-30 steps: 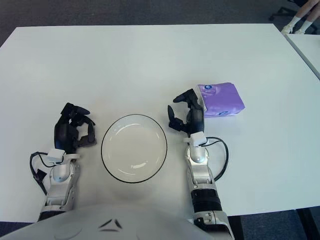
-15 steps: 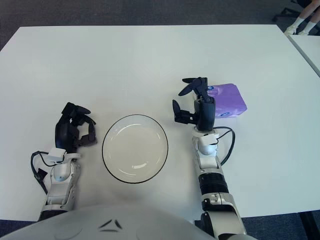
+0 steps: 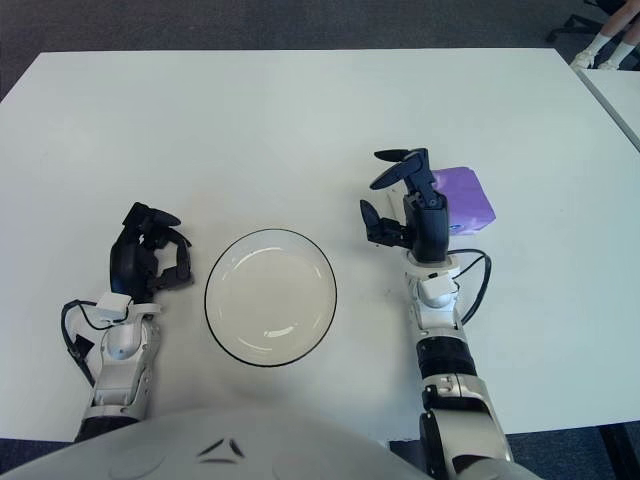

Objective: Put the tissue paper into the plate.

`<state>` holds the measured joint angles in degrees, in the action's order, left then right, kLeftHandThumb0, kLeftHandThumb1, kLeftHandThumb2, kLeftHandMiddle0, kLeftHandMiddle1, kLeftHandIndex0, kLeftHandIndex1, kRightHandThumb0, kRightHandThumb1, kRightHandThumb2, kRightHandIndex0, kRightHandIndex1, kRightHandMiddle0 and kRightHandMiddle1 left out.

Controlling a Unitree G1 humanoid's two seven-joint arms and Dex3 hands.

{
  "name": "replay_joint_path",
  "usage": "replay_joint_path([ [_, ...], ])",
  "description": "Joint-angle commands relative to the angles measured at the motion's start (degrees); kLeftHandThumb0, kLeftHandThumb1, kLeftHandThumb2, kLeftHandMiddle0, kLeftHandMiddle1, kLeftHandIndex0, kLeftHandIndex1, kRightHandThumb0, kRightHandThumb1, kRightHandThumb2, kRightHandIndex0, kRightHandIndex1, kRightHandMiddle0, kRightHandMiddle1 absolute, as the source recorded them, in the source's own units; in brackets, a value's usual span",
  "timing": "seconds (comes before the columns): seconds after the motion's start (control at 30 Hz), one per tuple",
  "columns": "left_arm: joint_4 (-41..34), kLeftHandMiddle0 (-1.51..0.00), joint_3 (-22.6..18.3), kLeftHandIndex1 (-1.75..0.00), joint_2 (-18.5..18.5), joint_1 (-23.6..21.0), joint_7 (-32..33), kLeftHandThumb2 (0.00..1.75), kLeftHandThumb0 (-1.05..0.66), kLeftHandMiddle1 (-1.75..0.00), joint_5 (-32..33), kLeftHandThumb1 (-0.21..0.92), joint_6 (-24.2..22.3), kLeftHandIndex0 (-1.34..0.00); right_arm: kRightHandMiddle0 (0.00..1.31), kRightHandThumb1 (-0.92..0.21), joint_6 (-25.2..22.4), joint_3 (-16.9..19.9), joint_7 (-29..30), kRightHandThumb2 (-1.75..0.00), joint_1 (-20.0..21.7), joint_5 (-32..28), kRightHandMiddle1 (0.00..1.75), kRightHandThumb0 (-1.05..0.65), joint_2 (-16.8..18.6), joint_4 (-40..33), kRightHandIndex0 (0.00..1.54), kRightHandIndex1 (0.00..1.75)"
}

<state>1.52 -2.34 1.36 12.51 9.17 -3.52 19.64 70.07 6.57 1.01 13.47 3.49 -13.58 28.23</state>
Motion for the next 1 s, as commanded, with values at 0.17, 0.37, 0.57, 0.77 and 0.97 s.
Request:
replay_joint_path([
  [0.17, 6.0, -0.68, -0.2, -1.75, 0.0, 2.5, 0.2, 1.44, -0.01, -1.74, -0.9, 0.23, -2.1, -0.44, 0.00, -0.72, 2.2, 9.4, 6.4, -0.76, 1.5, 15.5, 0.88, -0.88, -0.7, 2.1, 0.00, 0.61],
  [0.37, 5.3, -0.68, -0.2, -1.75, 0.4, 2.4, 0.4, 1.45, -0.01, -1.74, -0.9, 0.22, -3.5, -0.44, 0.00, -0.80, -3.0, 13.6, 13.9, -0.66, 2.9, 26.9, 0.22, -0.97, -4.2, -0.4, 0.00, 0.12],
  [0.57, 5.2, -0.69, 0.0, -1.75, 0.4, 2.3, 0.2, 1.46, -0.01, -1.74, -1.1, 0.21, -3.3, -0.45, 0.00, -0.86, -10.1, 13.3, 22.4, -0.53, 1.5, 37.5, 0.03, -1.03, -7.1, -4.3, 0.00, 0.02],
  [0.77, 5.3, -0.80, 0.1, -1.75, 0.6, 2.3, 0.5, 1.60, -0.01, -1.75, -1.4, 0.09, -2.9, -0.54, 0.00, -0.91, -18.8, 13.5, 26.5, -0.44, 2.7, 39.6, 0.00, -1.05, -11.9, -7.8, 0.00, 0.00],
  [0.97, 4.7, -0.76, 0.1, -1.75, 1.0, 2.5, 0.7, 1.56, -0.01, -1.75, -1.3, 0.12, -3.8, -0.52, 0.00, -0.92, -27.2, 13.1, 27.8, -0.43, -2.3, 43.3, 0.00, -1.05, -16.4, -11.5, 0.00, 0.00],
])
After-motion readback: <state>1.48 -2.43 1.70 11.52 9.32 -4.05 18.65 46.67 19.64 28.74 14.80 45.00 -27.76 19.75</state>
